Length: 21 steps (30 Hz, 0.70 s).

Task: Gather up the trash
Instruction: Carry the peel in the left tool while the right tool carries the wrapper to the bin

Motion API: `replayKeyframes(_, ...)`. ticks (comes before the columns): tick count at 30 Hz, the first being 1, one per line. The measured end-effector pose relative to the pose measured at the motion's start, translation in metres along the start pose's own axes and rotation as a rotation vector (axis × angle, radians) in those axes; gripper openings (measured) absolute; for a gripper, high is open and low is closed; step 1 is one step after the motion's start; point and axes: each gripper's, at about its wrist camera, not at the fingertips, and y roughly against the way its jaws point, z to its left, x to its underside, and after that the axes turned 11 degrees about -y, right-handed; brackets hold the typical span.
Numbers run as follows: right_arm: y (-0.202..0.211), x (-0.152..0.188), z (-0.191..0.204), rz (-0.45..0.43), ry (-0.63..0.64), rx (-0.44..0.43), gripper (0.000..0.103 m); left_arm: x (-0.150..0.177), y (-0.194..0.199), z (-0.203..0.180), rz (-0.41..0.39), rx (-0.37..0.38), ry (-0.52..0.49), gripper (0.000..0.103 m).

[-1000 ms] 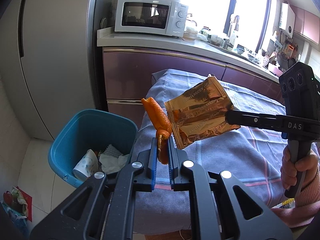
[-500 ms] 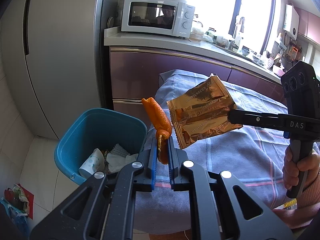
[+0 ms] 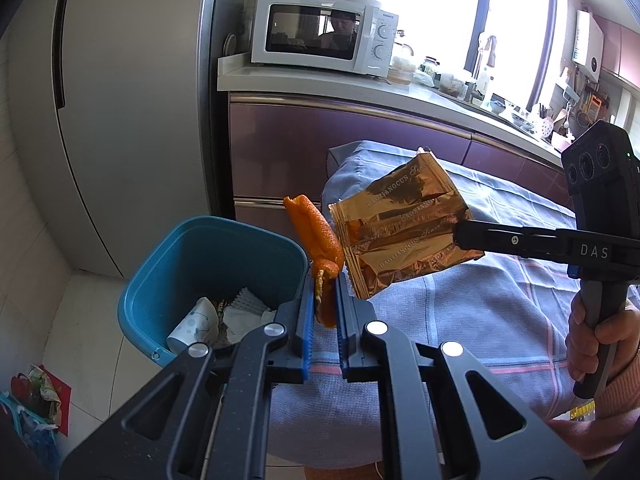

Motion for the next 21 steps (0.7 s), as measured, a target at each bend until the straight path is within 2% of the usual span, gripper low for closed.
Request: replayKeyframes(21,-0.0101,0.0002,0.0042,0.025,-0.004,-0.01,0.007,0.0,-0.0047,0.0077,0.018,-0.03,0.017,0.01)
